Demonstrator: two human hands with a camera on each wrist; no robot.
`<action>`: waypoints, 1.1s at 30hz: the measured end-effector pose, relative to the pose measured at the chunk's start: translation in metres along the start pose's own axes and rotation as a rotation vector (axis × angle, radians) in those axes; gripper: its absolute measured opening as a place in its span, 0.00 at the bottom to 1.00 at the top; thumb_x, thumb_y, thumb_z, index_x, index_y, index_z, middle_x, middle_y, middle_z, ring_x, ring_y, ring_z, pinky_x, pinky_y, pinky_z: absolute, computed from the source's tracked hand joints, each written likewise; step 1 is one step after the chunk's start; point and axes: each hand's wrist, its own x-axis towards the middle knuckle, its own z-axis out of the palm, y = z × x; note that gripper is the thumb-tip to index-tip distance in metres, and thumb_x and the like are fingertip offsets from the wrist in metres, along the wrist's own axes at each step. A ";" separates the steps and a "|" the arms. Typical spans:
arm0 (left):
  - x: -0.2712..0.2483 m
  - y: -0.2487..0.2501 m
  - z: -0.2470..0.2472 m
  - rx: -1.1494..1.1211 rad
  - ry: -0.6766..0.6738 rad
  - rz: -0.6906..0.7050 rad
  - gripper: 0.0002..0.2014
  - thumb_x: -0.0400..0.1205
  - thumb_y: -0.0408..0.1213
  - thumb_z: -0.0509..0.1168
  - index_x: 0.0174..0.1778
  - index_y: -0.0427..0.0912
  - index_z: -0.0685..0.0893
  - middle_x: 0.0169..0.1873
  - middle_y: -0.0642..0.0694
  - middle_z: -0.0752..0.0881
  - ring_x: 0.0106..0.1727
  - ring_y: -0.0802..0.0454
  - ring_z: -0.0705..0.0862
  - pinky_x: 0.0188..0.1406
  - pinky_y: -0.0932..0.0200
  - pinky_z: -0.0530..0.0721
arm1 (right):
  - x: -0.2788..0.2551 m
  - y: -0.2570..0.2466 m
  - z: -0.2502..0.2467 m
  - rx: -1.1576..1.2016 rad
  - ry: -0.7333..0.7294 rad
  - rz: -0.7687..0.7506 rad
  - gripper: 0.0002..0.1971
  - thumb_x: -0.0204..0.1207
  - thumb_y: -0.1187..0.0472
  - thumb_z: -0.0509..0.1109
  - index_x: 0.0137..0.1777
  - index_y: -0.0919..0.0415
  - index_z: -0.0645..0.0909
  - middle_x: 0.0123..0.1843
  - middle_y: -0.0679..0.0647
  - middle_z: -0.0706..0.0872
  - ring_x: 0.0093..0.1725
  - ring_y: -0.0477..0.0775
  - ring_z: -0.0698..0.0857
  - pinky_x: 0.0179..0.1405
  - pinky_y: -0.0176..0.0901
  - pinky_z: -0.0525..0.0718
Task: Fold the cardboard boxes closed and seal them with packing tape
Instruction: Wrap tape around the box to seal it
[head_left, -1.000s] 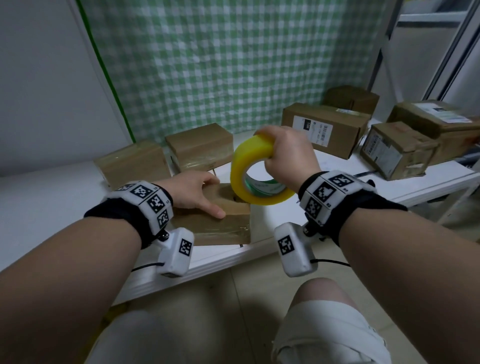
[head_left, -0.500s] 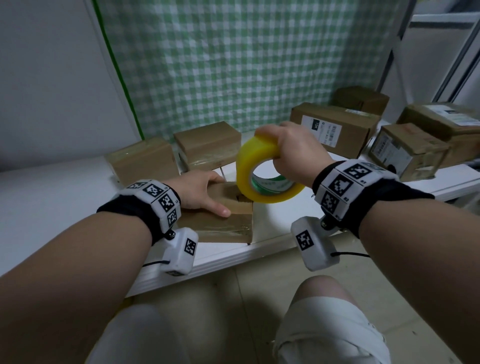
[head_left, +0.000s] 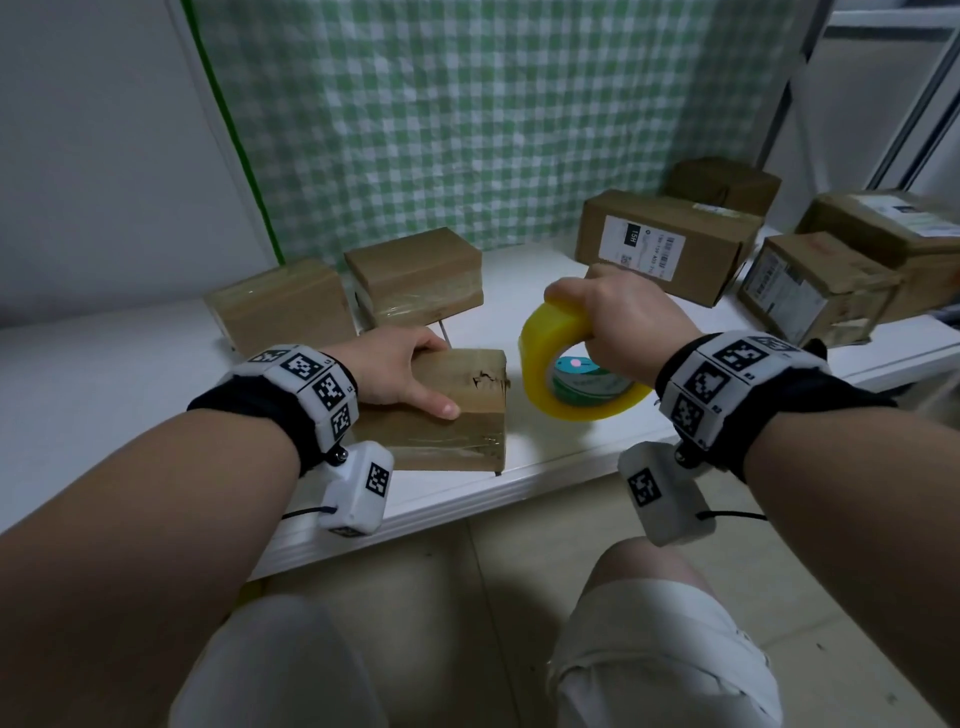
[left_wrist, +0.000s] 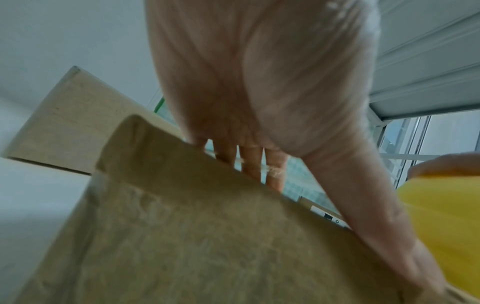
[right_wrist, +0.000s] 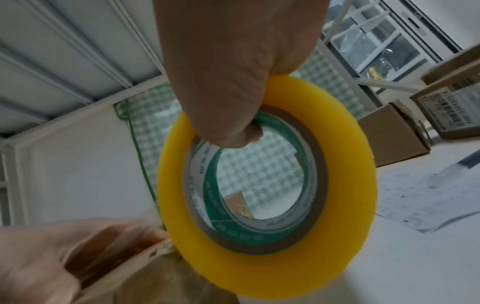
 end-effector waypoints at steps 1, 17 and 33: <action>0.000 0.000 0.000 0.004 0.002 -0.001 0.40 0.64 0.52 0.79 0.72 0.49 0.72 0.59 0.55 0.78 0.57 0.55 0.78 0.60 0.60 0.75 | 0.000 0.001 0.002 -0.002 -0.010 -0.001 0.31 0.72 0.74 0.65 0.72 0.48 0.74 0.54 0.59 0.78 0.55 0.65 0.79 0.47 0.50 0.76; -0.002 -0.003 0.002 -0.016 -0.006 0.002 0.41 0.64 0.54 0.78 0.73 0.51 0.70 0.60 0.54 0.79 0.57 0.54 0.79 0.59 0.59 0.76 | -0.006 0.007 0.027 -0.033 -0.035 -0.013 0.28 0.74 0.72 0.65 0.72 0.49 0.74 0.55 0.60 0.78 0.55 0.66 0.78 0.44 0.47 0.72; -0.005 -0.004 0.005 0.065 -0.019 0.032 0.43 0.69 0.58 0.72 0.79 0.50 0.64 0.70 0.51 0.73 0.65 0.52 0.74 0.67 0.56 0.73 | -0.009 -0.010 0.035 -0.154 -0.075 -0.015 0.29 0.73 0.75 0.61 0.71 0.51 0.72 0.56 0.59 0.78 0.56 0.62 0.78 0.46 0.49 0.75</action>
